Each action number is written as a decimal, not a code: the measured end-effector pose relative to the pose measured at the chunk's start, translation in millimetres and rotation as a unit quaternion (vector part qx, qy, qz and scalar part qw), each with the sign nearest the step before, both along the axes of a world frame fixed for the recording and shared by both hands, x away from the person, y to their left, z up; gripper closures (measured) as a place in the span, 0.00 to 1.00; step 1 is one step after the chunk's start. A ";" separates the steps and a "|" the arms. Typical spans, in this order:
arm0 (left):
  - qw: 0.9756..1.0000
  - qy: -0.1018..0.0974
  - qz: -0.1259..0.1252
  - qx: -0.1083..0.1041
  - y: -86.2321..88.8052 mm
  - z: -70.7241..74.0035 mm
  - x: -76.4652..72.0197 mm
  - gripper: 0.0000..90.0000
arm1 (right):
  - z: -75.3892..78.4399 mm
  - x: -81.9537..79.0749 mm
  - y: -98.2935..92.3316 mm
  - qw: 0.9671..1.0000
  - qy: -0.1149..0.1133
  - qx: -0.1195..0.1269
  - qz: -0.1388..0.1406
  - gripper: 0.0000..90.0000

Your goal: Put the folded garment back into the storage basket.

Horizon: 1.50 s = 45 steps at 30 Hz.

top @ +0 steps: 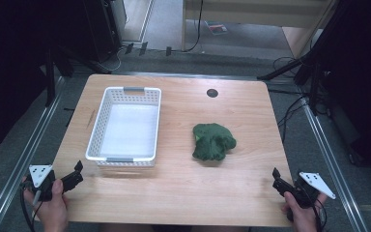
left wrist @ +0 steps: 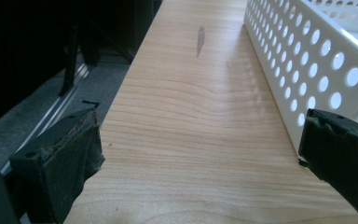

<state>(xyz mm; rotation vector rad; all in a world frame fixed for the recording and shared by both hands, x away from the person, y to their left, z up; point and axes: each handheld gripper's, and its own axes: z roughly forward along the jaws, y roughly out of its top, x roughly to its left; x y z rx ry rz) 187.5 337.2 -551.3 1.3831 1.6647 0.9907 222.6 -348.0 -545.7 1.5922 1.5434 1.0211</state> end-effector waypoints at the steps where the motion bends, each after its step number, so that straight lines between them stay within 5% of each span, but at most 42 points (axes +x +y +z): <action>1: 1.000 -0.001 0.000 0.002 -0.4 -0.1 0.1 0.00 | 0.0 -0.1 0.1 1.000 -0.001 0.000 0.000 0.15; 15: 1.000 -0.006 0.004 0.000 0.3 0.0 -1.7 0.00 | 0.1 -0.6 0.8 1.000 -0.003 -0.004 0.001 0.15; 20: 1.000 -0.003 0.006 0.015 -1.7 1.5 -0.7 0.00 | 0.0 -0.3 0.9 1.000 -0.004 -0.004 0.001 0.15; 25: 1.000 -0.015 -0.006 0.001 -1.2 12.1 -3.9 0.00 | 0.0 -0.3 0.9 1.000 -0.003 -0.004 0.002 0.15; 34: 0.999 -0.033 -0.012 0.005 -9.2 31.5 -9.3 0.00 | 0.1 -0.7 0.4 1.000 -0.006 -0.003 0.005 0.15; 45: 0.999 -0.033 -0.024 0.006 -20.0 42.9 -8.7 0.00 | 0.0 -0.1 -0.1 1.000 -0.002 0.001 0.001 0.15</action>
